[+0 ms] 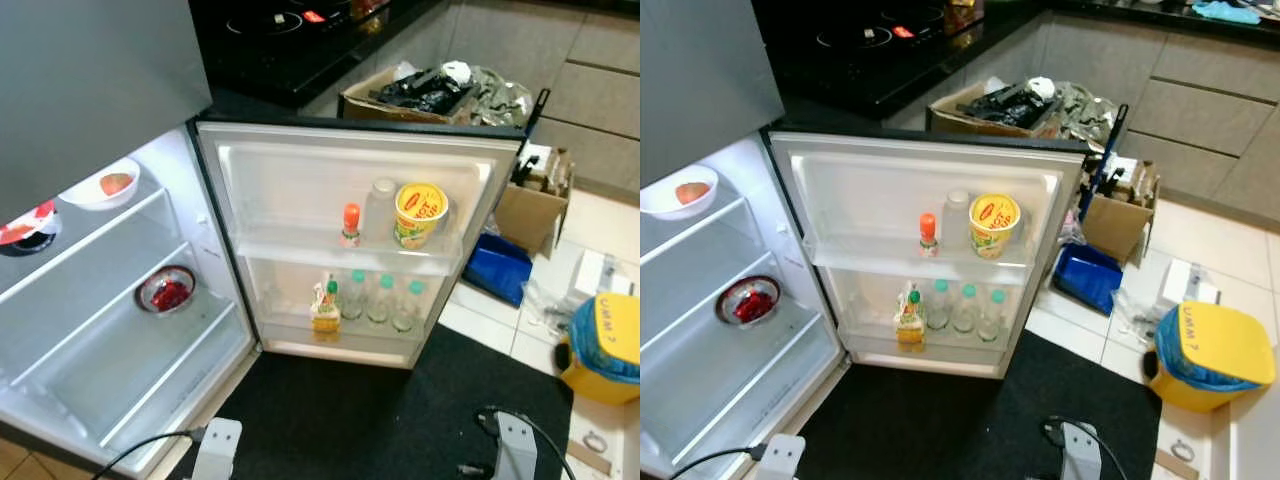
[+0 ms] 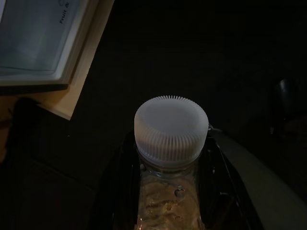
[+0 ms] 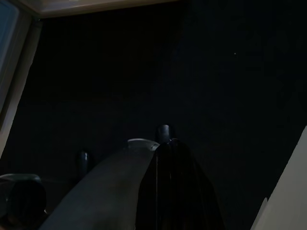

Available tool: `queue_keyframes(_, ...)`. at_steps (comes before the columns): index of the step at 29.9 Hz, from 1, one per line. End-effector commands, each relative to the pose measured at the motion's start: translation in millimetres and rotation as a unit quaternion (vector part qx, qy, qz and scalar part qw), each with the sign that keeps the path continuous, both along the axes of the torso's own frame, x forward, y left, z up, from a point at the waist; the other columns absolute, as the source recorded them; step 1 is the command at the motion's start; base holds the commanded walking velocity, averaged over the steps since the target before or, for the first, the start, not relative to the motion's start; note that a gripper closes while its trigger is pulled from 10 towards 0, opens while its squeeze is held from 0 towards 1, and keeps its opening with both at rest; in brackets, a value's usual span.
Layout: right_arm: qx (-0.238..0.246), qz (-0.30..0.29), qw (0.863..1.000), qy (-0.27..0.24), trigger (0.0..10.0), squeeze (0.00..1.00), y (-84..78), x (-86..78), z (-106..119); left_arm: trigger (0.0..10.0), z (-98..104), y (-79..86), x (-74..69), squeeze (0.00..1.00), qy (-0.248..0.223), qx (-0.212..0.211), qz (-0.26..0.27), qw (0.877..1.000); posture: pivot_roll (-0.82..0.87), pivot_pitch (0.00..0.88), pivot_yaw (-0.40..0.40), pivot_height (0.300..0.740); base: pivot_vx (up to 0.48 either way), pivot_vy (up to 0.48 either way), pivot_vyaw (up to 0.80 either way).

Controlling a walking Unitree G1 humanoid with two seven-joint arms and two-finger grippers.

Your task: Restocking fridge

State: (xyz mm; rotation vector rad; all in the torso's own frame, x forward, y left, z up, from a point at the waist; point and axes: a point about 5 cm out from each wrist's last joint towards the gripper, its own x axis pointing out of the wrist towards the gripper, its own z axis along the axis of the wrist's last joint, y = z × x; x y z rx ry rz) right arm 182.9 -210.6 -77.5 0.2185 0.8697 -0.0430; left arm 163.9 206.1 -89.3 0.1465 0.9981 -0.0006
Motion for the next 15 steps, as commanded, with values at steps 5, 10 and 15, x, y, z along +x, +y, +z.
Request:
queue_keyframes(5, -0.003, 0.014, 1.000, 0.019, 10.0, 0.00, 3.9, -7.6, -4.8, 10.0, -2.8, -0.5, -6.5, 0.00, 0.013, -0.011, -0.006, 1.000, -0.08, 0.099, -0.018, 0.740, 0.241, 0.000, 0.00)
queue_keyframes(10, -0.018, 0.021, 0.999, 0.046, 10.0, 0.00, -0.2, -22.3, -10.9, 10.0, -2.4, 0.5, -5.6, 0.00, 0.012, -0.007, -0.003, 1.000, -0.08, 0.099, -0.018, 0.740, 0.393, 0.000, 0.00)
queue_keyframes(15, -0.020, 0.018, 0.998, 0.062, 10.0, 0.00, -2.0, -33.2, -15.0, 10.0, -2.5, 0.3, -5.8, 0.00, 0.012, -0.009, -0.004, 1.000, -0.08, 0.099, -0.018, 0.740, 0.387, 0.000, 0.00)
